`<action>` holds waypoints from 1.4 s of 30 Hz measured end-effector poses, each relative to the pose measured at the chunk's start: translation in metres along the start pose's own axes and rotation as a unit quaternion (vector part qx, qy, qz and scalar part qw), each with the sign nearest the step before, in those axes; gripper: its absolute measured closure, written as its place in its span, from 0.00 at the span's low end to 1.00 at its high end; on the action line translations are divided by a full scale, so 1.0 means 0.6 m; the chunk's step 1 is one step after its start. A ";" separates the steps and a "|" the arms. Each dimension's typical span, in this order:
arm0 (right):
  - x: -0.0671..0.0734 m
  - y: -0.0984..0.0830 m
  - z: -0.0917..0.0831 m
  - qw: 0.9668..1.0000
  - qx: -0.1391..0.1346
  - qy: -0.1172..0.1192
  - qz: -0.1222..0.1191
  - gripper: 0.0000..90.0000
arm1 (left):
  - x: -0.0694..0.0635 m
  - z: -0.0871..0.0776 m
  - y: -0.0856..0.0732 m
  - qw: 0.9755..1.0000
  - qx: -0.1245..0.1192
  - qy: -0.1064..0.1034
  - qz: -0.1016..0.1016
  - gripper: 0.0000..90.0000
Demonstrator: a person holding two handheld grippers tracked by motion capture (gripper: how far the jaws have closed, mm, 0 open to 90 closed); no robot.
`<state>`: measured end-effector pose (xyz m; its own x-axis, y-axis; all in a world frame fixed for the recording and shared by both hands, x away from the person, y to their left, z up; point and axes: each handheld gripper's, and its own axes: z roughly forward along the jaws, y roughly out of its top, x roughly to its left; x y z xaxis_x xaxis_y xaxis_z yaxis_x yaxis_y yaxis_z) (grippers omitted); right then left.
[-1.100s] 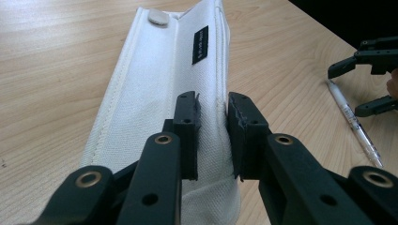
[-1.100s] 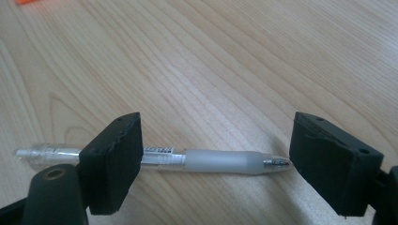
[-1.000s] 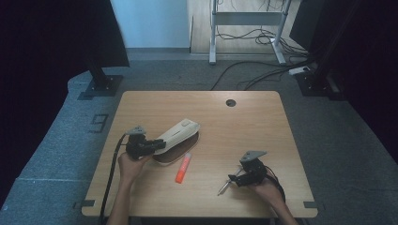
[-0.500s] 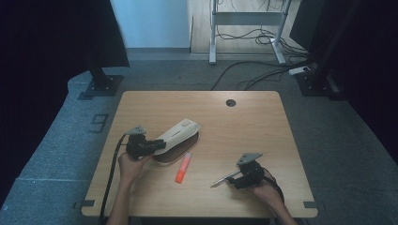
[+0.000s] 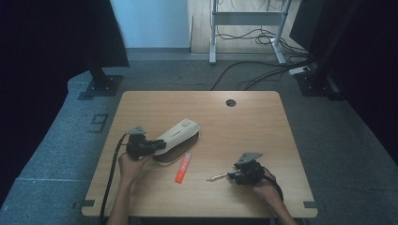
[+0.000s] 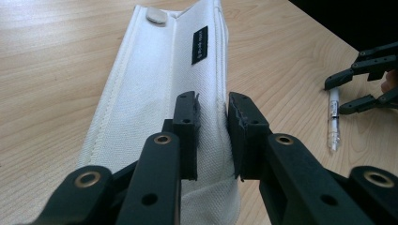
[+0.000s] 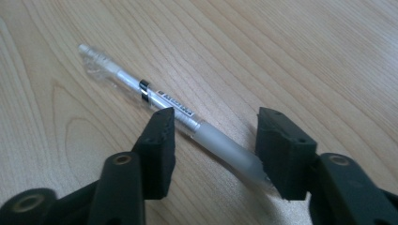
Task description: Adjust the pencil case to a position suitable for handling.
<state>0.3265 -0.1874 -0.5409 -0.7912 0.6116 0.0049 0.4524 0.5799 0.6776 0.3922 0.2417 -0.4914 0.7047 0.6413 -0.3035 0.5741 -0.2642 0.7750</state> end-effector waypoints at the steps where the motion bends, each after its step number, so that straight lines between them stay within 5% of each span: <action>1: 0.000 0.001 0.000 1.000 0.002 0.005 -0.004 0.60 | 0.000 0.000 0.000 1.000 0.000 0.000 0.000 0.82; 13: 0.007 0.016 0.008 0.999 0.008 0.029 -0.023 0.77 | 0.000 0.002 0.000 1.000 0.001 -0.002 0.001 0.82; 21: -0.004 0.019 0.008 0.999 0.016 0.028 -0.008 0.87 | 0.000 0.002 0.000 1.000 0.001 -0.003 0.000 0.82; 42: -0.009 0.029 -0.012 0.999 -0.015 0.044 0.019 0.87 | -0.002 -0.002 0.000 1.000 -0.008 0.007 0.003 0.84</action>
<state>0.3359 -0.1845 -0.5241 -0.8076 0.5820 0.0952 0.4713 0.5400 0.6973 0.3912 0.2420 -0.4902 0.7021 0.6495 -0.2918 0.5638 -0.2568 0.7850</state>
